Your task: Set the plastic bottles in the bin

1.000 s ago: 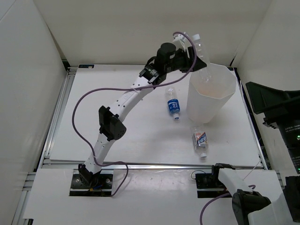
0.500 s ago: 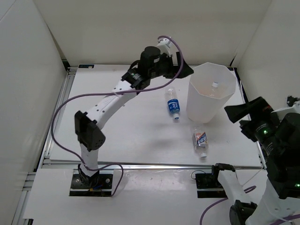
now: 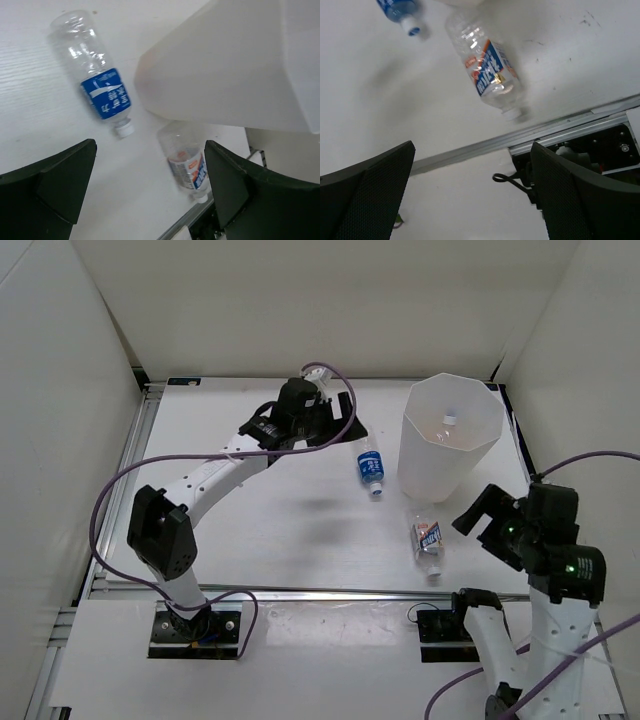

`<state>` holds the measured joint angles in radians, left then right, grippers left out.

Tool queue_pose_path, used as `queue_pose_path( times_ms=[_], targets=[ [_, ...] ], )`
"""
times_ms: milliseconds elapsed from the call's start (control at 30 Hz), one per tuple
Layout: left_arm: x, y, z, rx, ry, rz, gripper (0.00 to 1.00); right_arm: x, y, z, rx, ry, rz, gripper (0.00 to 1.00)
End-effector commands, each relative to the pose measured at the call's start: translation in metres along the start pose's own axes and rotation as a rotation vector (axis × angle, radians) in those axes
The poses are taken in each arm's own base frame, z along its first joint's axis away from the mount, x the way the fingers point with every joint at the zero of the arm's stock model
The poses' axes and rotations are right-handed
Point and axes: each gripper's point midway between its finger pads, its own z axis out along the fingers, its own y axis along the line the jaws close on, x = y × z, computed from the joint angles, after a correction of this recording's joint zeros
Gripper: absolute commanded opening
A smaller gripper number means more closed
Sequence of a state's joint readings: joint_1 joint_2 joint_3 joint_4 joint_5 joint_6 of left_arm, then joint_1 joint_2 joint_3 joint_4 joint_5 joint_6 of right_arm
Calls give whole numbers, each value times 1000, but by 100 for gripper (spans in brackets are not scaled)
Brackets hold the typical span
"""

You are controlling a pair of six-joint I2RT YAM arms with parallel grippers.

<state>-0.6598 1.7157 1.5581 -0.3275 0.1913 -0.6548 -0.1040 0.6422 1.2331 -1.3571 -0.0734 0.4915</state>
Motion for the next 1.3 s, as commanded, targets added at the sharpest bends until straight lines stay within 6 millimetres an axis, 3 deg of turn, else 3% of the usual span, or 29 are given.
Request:
queue_pose_path(
  times_ms=[0,33,200,267,367,467,500,667,767,933,1133,1267],
  targets=[
    [-17,5,-17,-50,-69,18,100,0,-9,18,17,-7,-110,100],
    [-11,7,-19,-63,-61,53,100,3,-18,35,57,-5,-107,100],
    [-3,23,-30,-139,-71,87,100,22,-18,67,77,91,-149,100],
    [0,31,-35,-166,-77,125,100,20,-11,76,90,95,-169,100],
    [5,60,-34,-288,-97,174,100,20,4,95,117,78,-220,100],
    [26,95,-21,-395,-54,189,100,41,4,113,234,91,-402,100],
    [30,103,-18,-404,-28,191,100,31,-4,116,336,2,-398,100],
    [54,130,-3,-456,44,185,100,40,1,131,454,-54,-546,100],
    [57,139,-2,-472,56,180,100,45,-6,142,516,-65,-567,100],
    [68,150,-6,-496,71,142,100,46,-2,160,536,-72,-612,100],
    [76,151,-23,-497,73,143,100,50,4,177,514,-45,-665,100],
    [80,155,-31,-508,73,145,100,50,-3,183,543,-26,-657,100]
  ],
)
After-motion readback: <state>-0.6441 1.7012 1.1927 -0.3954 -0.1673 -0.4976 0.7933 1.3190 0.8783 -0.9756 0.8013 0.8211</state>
